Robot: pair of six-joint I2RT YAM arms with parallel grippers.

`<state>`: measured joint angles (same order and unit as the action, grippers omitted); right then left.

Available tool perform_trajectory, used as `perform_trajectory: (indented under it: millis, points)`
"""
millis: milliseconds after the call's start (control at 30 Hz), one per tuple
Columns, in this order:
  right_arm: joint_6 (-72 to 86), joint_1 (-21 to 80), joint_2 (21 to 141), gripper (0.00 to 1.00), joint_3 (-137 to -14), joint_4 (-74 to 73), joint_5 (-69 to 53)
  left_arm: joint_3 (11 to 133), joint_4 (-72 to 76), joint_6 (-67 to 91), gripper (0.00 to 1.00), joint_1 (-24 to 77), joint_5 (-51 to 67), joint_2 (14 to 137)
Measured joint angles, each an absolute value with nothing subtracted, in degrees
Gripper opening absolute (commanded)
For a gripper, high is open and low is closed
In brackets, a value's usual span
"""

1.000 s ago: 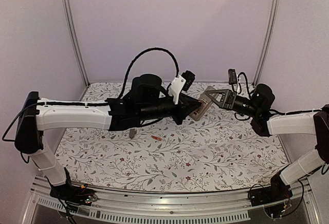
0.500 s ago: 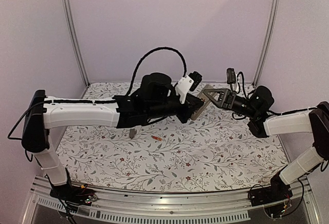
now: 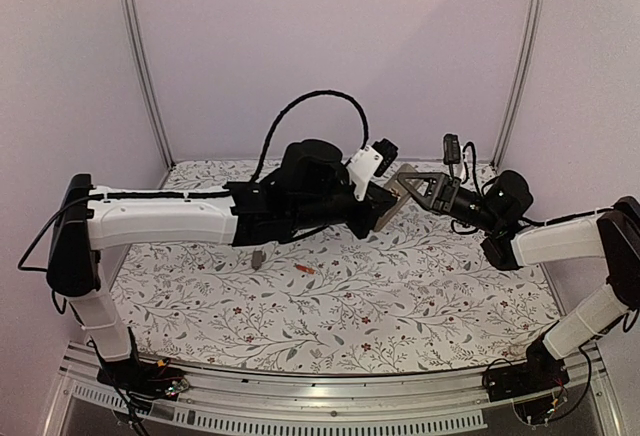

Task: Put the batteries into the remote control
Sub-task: Place the battery in the battery compartment.

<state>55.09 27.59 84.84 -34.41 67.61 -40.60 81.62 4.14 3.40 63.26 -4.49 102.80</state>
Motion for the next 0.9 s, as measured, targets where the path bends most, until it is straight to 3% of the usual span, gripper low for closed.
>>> perform_trajectory:
  millis: [367, 700, 900]
  points:
    - [56.2, 27.6, 85.6, 0.0, -34.1, 69.1, -40.2, 81.7, 2.6, 3.3, 0.28, 63.5, -4.9, 102.8]
    - [56.3, 27.6, 85.9, 0.0, -34.1, 69.1, -39.2, 81.7, 2.1, 3.2, 0.5, 64.1, -5.5, 102.8]
    - [56.4, 27.6, 86.5, 0.0, -34.1, 69.5, -39.2, 81.7, 1.3, 3.0, 0.54, 64.3, -5.4, 102.1]
